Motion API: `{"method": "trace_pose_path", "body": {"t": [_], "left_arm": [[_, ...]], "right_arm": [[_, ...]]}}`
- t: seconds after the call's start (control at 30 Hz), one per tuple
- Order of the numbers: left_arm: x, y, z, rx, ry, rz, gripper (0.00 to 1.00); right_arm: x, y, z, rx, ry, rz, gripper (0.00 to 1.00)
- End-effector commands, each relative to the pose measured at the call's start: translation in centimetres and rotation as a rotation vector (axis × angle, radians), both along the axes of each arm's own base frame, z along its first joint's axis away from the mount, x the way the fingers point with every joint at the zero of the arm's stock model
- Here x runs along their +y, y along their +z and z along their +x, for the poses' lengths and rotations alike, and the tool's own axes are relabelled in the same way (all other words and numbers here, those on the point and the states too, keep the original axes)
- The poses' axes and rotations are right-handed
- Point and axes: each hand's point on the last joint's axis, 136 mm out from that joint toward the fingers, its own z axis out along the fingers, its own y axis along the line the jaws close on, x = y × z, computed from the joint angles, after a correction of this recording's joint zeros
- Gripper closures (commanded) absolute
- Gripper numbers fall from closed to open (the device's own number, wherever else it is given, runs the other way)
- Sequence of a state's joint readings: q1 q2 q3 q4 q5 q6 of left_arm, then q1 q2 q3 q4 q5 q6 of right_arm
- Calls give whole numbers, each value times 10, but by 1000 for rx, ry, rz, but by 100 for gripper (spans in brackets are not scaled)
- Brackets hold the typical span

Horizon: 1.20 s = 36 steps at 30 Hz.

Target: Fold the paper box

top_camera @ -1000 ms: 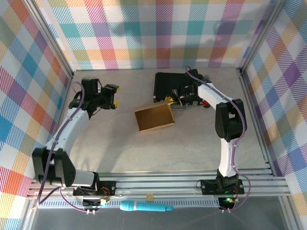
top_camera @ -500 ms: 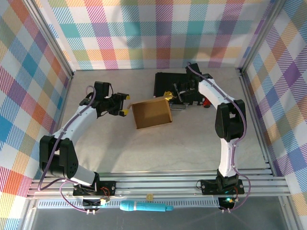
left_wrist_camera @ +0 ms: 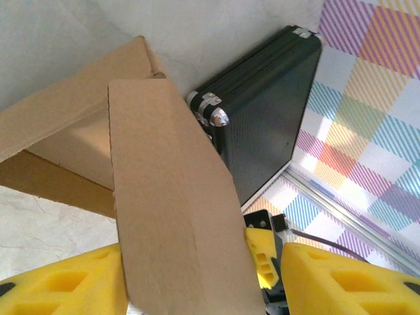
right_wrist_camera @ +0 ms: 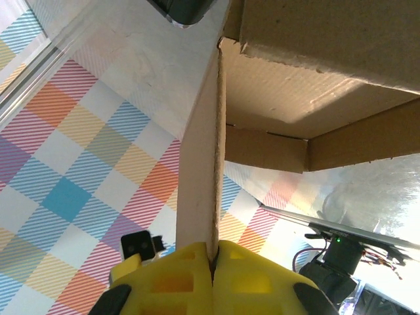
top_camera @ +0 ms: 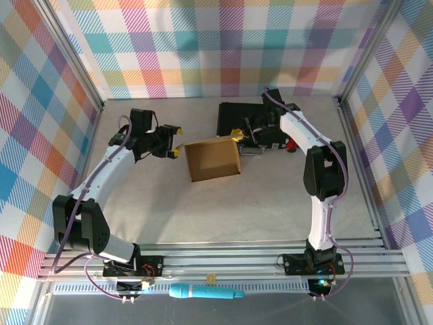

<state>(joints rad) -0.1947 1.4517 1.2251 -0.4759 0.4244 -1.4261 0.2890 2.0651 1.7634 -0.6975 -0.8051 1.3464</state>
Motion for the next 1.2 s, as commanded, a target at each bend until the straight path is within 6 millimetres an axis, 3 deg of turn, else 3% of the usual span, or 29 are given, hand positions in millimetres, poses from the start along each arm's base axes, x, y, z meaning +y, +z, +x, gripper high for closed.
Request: {"method": "trace_pose_path", "body": {"t": [0.0,0.07,0.17,0.33,0.43,0.6,0.9,1.17], "left_arm": [[24,12,-24,22,37,53,39],[34,13,-26,21,82,42,39],[38,14,-16,-3,104,15,39],[22,4,17,-21,70,-27,42],[9,3,25,-26,42,-39,42],[-18,1,24,-20,-1,-60,42],[-36,-2,25,-26,-8,-80,45],[-46,-18,26,-26,-24,-87,66]], "right_arm": [[-4,21,-7,-23,0,25,100],[-5,23,-7,-27,-3,24,100],[-4,27,-6,-29,-5,32,100],[-4,30,-5,-32,-5,36,100],[-4,29,-5,-31,-6,34,100],[-4,28,-5,-32,-9,35,100],[-3,27,-6,-31,-8,41,100],[-4,19,-9,-53,5,37,100]]}}
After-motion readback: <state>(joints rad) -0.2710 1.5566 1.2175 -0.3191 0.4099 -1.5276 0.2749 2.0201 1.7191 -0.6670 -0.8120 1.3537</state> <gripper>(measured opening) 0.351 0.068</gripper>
